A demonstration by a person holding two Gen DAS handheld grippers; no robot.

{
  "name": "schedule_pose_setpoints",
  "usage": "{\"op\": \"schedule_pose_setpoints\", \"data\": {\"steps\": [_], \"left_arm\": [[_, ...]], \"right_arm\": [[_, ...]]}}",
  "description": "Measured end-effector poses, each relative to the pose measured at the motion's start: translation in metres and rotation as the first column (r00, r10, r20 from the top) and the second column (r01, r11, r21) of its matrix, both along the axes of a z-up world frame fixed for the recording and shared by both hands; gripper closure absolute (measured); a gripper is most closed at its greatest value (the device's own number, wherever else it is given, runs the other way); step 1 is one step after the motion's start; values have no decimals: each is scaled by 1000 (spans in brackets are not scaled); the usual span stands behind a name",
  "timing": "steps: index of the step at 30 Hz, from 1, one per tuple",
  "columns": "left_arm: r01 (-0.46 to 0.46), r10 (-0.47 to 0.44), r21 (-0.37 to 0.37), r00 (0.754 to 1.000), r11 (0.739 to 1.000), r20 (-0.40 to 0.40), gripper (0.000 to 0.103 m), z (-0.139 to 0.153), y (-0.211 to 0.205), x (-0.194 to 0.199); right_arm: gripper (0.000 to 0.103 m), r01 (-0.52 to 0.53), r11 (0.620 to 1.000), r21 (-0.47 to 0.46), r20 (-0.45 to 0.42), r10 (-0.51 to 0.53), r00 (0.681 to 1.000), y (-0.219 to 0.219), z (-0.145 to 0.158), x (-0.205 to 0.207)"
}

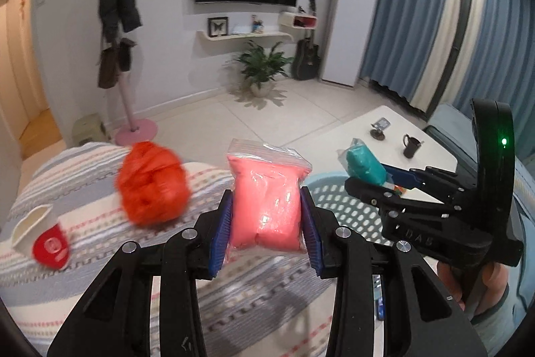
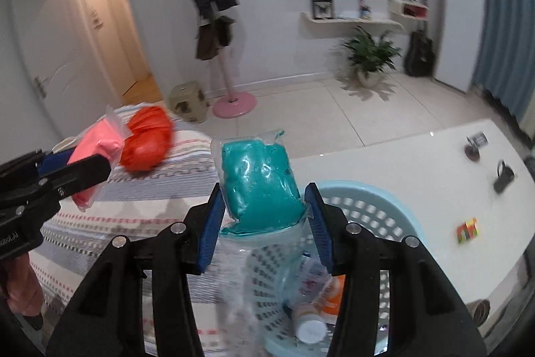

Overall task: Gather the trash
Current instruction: 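Carry both clay packs over the basket and open both tools, then grasp the red-white paper cup with the left tool while the right tool grasps the orange bag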

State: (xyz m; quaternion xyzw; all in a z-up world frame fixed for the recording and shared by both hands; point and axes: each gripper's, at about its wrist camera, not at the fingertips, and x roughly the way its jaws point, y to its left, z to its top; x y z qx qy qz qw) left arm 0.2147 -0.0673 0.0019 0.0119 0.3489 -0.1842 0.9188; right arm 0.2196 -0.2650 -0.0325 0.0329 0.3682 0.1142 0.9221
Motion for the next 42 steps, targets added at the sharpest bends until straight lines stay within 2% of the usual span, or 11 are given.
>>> {"op": "schedule_pose_setpoints", "data": {"steps": [3, 10, 15, 17, 18, 19, 22, 29, 33, 39, 42], "left_arm": [[62, -62, 8, 998, 998, -22, 66, -15, -29, 15], [113, -112, 0, 983, 994, -143, 66, -58, -69, 43], [154, -150, 12, 973, 988, -176, 65, -73, -91, 47], [166, -161, 12, 971, 986, -178, 60, -75, -93, 46], [168, -163, 15, 971, 986, -176, 49, -74, -93, 45], [166, -161, 19, 973, 986, -168, 43, -74, -93, 43], [169, -163, 23, 975, 985, -152, 40, -70, -91, 37], [140, -139, -4, 982, 990, -131, 40, -58, -75, 27], [113, -116, -29, 988, 993, -107, 40, -48, -59, 19], [25, -29, -68, 998, 997, -54, 40, -25, -13, -1], [-52, 49, -91, 998, 995, -29, 40, -15, 26, -10]], "right_arm": [[58, 46, 999, 9, -43, -45, 998, -26, -11, 3], [57, 132, 991, 7, -140, -130, 982, -66, -47, 7], [53, 169, 985, 12, -195, -164, 967, -77, -68, 12], [47, 178, 984, 20, -209, -170, 963, -80, -71, 13], [46, 182, 983, 29, -214, -172, 962, -81, -71, 12], [45, 186, 982, 32, -214, -175, 961, -82, -72, 11], [42, 193, 981, 34, -207, -182, 961, -83, -69, 8], [42, 169, 985, 23, -177, -163, 971, -72, -52, 3], [42, 135, 991, 0, -132, -134, 982, -52, -32, -3], [42, 48, 999, -17, -42, -49, 998, -9, 3, -12], [41, -2, 1000, -22, -15, 1, 1000, 19, 15, -11]]}}
